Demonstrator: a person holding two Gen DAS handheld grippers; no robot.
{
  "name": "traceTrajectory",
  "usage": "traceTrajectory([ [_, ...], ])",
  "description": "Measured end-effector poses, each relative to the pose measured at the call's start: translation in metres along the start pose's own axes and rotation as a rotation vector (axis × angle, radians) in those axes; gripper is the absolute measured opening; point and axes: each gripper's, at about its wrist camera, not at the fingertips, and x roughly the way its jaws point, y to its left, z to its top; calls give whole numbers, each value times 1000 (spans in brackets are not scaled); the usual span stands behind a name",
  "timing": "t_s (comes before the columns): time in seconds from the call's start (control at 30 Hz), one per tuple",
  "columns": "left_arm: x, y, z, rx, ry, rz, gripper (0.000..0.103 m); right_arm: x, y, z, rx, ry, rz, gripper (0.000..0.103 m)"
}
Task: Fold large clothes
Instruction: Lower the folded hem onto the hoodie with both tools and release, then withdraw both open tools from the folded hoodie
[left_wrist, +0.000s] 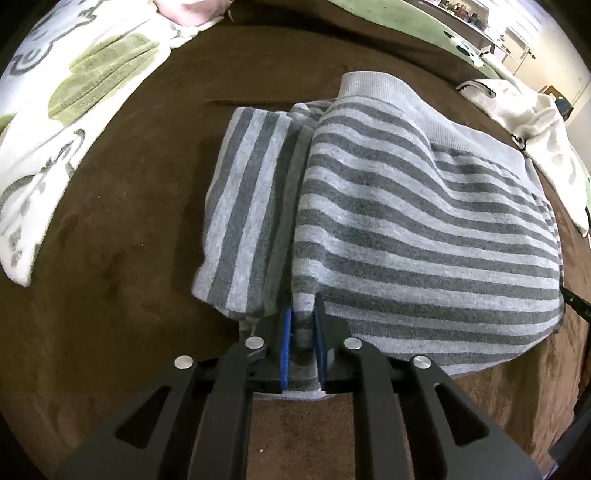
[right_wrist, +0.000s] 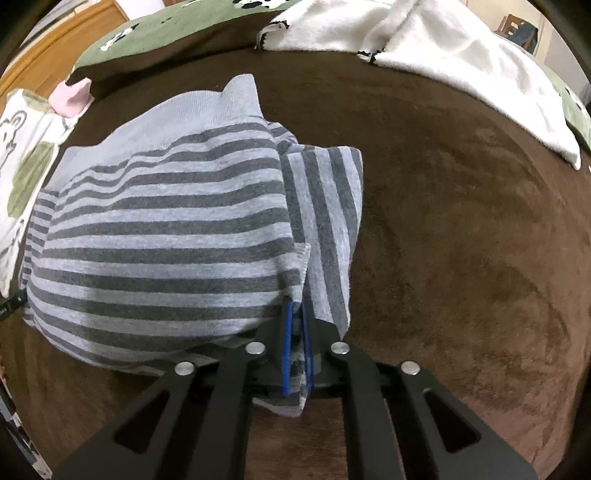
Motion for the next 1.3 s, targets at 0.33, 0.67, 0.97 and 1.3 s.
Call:
traceTrajectory([
  [0.33,-40,-12,3,95,-87,23,81,-34,-23,-26,106,-54,-11,67],
  [0.67,-68,-33,31,-20,-126,-85,96,-45,-41,-47,354,-66,199,78],
  [0.97,-36,-104,60,62,-106,-122,96,-21,-57,-82,647,-76,393,79],
  [1.3,13,-135,58,143,-47,-30,97,5,-60,-97,885,-148,530,80],
])
